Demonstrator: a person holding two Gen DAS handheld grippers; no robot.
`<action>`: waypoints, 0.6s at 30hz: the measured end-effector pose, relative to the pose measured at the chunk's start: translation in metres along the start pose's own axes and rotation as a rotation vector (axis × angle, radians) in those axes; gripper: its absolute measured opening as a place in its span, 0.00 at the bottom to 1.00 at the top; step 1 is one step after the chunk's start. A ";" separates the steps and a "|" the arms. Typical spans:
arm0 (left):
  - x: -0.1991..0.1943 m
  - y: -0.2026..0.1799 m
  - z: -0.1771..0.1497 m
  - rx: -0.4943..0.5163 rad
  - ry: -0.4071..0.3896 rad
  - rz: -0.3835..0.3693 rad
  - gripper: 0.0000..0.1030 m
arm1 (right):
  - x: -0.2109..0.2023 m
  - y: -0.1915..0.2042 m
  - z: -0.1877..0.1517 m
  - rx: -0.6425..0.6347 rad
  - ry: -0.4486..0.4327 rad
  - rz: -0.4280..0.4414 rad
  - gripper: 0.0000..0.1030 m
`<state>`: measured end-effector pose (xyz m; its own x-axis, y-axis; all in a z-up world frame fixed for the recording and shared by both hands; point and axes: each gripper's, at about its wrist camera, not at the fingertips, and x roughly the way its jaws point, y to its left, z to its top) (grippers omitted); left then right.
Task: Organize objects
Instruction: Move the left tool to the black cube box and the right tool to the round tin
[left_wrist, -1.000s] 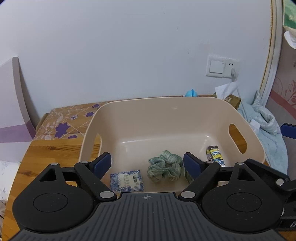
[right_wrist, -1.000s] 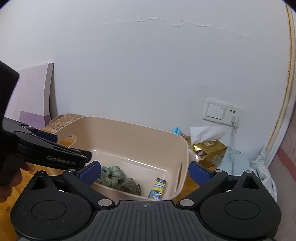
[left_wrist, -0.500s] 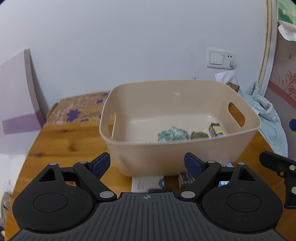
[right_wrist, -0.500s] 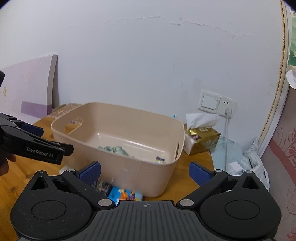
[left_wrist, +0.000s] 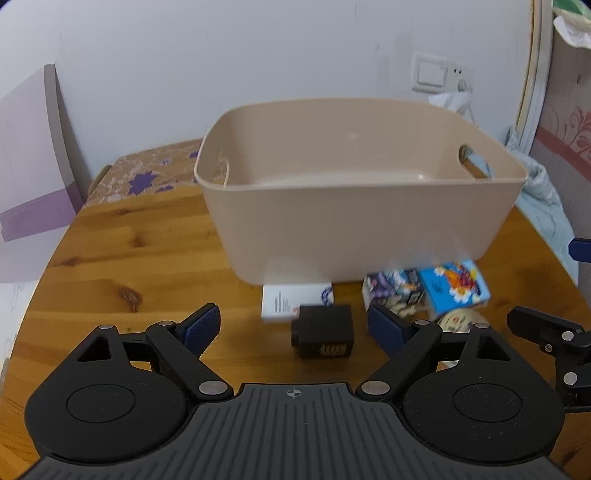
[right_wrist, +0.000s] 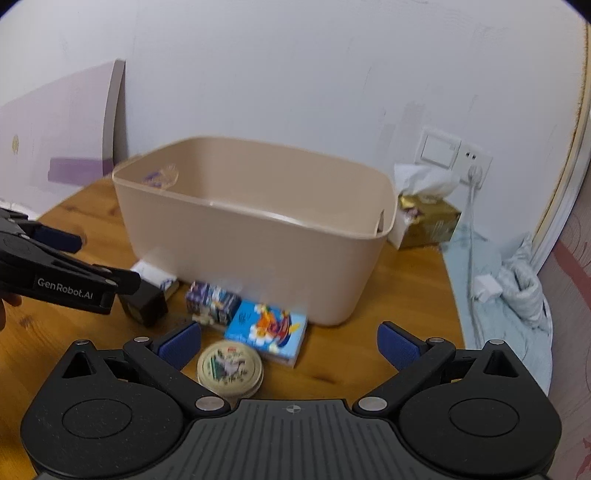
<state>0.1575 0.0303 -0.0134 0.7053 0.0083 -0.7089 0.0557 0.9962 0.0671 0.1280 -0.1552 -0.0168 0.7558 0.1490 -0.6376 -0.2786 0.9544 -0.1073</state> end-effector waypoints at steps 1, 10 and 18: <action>0.002 0.000 -0.003 0.003 0.007 0.001 0.86 | 0.002 0.001 -0.001 -0.007 0.010 -0.005 1.00; 0.020 0.000 -0.017 -0.004 0.074 -0.020 0.86 | 0.020 0.006 -0.018 -0.010 0.089 0.002 1.00; 0.040 -0.003 -0.023 -0.004 0.124 -0.046 0.86 | 0.040 0.013 -0.028 -0.003 0.163 0.031 1.00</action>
<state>0.1690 0.0299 -0.0583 0.6089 -0.0274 -0.7928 0.0836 0.9961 0.0298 0.1375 -0.1440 -0.0649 0.6407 0.1344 -0.7560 -0.3024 0.9492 -0.0875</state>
